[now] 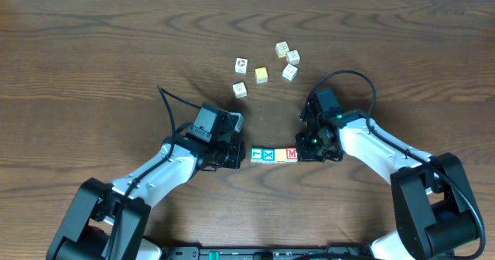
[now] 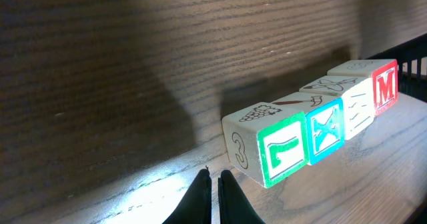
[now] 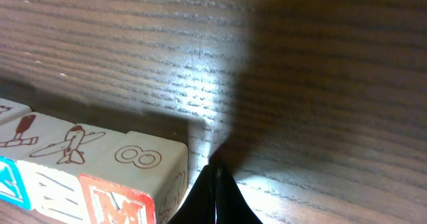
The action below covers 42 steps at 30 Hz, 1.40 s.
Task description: Lift 4 blocks
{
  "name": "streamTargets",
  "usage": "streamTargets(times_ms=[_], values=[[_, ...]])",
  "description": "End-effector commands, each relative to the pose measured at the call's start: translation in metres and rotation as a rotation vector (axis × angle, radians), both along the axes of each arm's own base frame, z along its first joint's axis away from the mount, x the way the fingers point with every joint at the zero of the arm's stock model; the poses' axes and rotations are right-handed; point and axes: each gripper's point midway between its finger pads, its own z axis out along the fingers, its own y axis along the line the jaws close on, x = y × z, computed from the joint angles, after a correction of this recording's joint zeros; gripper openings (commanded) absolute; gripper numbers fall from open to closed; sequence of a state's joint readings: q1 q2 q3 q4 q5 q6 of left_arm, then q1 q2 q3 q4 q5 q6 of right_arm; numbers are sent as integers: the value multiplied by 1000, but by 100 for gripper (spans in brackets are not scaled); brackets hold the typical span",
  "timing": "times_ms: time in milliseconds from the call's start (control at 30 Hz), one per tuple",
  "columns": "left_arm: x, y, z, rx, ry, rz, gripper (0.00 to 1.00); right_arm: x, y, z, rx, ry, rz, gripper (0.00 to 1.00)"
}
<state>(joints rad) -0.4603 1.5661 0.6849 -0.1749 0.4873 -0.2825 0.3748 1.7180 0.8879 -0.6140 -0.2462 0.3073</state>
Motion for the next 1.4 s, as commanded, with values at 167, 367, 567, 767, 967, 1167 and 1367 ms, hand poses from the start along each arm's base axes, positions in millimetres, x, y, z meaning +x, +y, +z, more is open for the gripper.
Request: streamTargets(times_ms=[167, 367, 567, 767, 967, 1167, 1367], values=[[-1, 3, -4, 16, 8, 14, 7, -4, -1, 13, -9, -17, -4, 1], [-2, 3, -4, 12, 23, 36, 7, -4, -1, 23, 0, -40, -4, 1], [-2, 3, -5, 8, 39, 58, 7, -4, 1, 24, 7, -37, -3, 1], [-4, 1, -8, 0, 66, 67, 8, -4, 1, 24, 7, -37, -3, 1], [-2, 0, -15, 1, 76, 73, 7, -4, 1, 24, 7, -37, -3, 1], [1, -8, -15, -43, 84, 80, 8, -5, 2, 24, 15, -30, -3, 1], [4, -9, -13, -56, 88, 105, 7, -8, 3, 24, 26, -13, -13, 1]])
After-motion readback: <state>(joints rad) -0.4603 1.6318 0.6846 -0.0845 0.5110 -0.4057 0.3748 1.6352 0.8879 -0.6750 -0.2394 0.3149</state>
